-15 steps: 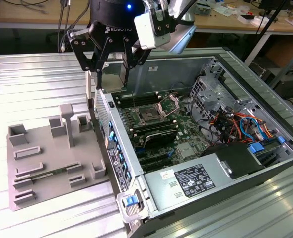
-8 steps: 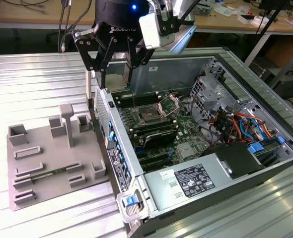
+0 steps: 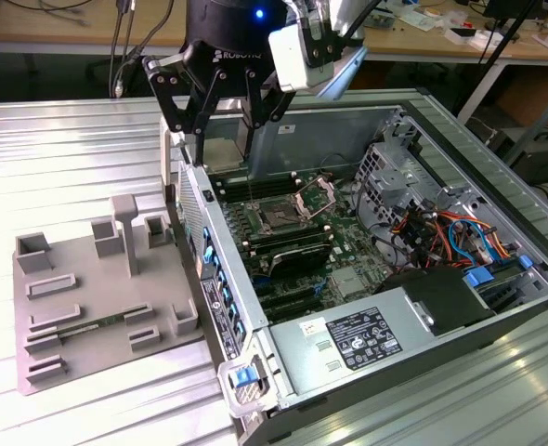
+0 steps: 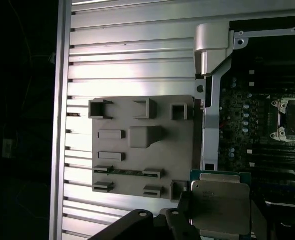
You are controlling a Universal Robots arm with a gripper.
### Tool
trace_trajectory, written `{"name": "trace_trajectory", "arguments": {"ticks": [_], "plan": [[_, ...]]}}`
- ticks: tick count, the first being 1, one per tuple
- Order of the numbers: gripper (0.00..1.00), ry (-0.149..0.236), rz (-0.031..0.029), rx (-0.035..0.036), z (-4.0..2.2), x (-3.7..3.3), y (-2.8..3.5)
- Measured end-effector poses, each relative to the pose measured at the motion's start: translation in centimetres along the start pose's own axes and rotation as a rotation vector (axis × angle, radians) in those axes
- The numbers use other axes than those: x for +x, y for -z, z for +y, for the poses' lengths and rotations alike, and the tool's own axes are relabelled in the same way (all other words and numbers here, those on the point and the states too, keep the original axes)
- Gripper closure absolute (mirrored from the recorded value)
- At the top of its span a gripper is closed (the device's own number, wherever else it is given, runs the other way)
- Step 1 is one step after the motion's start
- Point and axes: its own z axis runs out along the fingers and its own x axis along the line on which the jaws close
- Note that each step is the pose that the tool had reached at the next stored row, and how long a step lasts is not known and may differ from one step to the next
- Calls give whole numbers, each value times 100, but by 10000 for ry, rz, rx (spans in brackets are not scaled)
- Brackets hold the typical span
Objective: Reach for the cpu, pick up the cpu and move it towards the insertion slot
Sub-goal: 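Pick up the cpu and move it towards the insertion slot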
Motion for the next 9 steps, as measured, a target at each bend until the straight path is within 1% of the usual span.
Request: {"name": "trace_trajectory", "arguments": {"ticks": [9], "plan": [[46, -1, -1, -1, -5, -86, -2]]}}
